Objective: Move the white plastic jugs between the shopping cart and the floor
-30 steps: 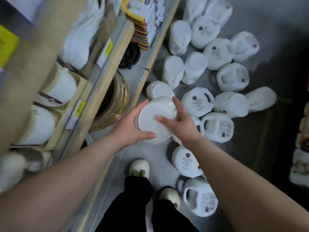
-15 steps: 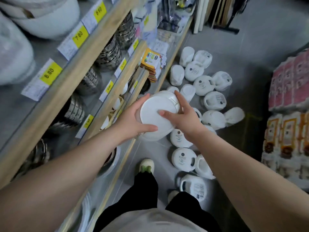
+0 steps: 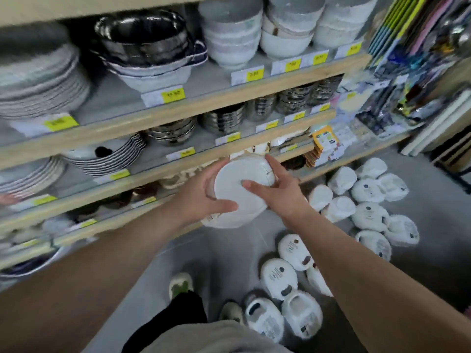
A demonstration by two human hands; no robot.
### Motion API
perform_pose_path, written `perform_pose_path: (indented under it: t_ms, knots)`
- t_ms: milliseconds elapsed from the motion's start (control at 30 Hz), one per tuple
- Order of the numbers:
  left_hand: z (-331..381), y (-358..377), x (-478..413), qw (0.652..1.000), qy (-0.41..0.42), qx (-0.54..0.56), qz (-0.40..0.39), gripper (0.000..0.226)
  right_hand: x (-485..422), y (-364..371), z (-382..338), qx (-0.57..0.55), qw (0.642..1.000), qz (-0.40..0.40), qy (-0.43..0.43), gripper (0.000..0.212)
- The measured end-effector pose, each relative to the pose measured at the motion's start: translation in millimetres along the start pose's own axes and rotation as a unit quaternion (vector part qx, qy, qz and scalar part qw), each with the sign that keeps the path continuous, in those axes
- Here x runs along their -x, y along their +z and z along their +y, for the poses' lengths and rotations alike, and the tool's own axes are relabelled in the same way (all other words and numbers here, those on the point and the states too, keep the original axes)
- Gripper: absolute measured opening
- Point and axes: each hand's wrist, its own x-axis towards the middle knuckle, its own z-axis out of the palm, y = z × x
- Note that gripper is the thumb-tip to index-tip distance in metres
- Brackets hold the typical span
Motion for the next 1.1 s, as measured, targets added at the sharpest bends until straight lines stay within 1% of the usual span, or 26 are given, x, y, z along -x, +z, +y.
perform_pose_path:
  t_ms: [67,200,233,267,300,333,433,567,633,700,767,867,933,1000,1100]
  knots:
    - [-7,-21,33,0.999,-0.002,0.000,0.047,0.088,8,30,-9,0.017,0.999,-0.048,-0.008,0.097]
    - [-26,-66,102,0.989,-0.027,0.018,0.147,0.086,30,98,-28,0.034,0.988,-0.150,-0.024,0.080]
    - [-30,-77,122,0.984,-0.032,0.024,0.175,0.086,38,119,-34,0.043,0.984,-0.173,-0.032,0.080]
    - [-37,-87,141,0.978,-0.037,0.028,0.204,0.086,46,140,-38,0.050,0.979,-0.193,-0.042,0.088]
    - [-42,-97,162,0.970,-0.039,0.030,0.237,0.088,53,163,-40,0.054,0.975,-0.212,-0.046,0.097]
    - [-48,-108,184,0.961,-0.041,0.036,0.271,0.090,62,184,-44,0.059,0.970,-0.230,-0.054,0.102]
    - [-68,-136,254,0.932,-0.040,0.081,0.351,0.087,98,251,-50,0.085,0.949,-0.291,-0.084,0.096]
    - [-92,-170,359,0.897,-0.059,0.115,0.423,0.085,159,341,-53,0.117,0.915,-0.370,-0.114,0.089]
    - [-104,-185,411,0.878,-0.068,0.121,0.459,0.081,194,385,-51,0.128,0.897,-0.404,-0.125,0.091]
    - [-115,-197,458,0.861,-0.067,0.119,0.491,0.079,228,426,-49,0.138,0.878,-0.439,-0.131,0.098]
    - [-125,-205,501,0.838,-0.069,0.118,0.528,0.079,260,464,-48,0.144,0.857,-0.476,-0.138,0.100]
    - [-139,-215,561,0.793,-0.071,0.120,0.594,0.084,304,521,-46,0.142,0.824,-0.527,-0.153,0.090]
    - [-147,-221,595,0.764,-0.079,0.116,0.630,0.094,331,558,-43,0.144,0.801,-0.560,-0.156,0.100]
    - [-156,-230,626,0.737,-0.090,0.103,0.662,0.099,355,596,-42,0.143,0.775,-0.596,-0.151,0.107]
    - [-168,-253,668,0.690,-0.112,0.098,0.708,0.097,386,656,-46,0.141,0.729,-0.652,-0.152,0.103]
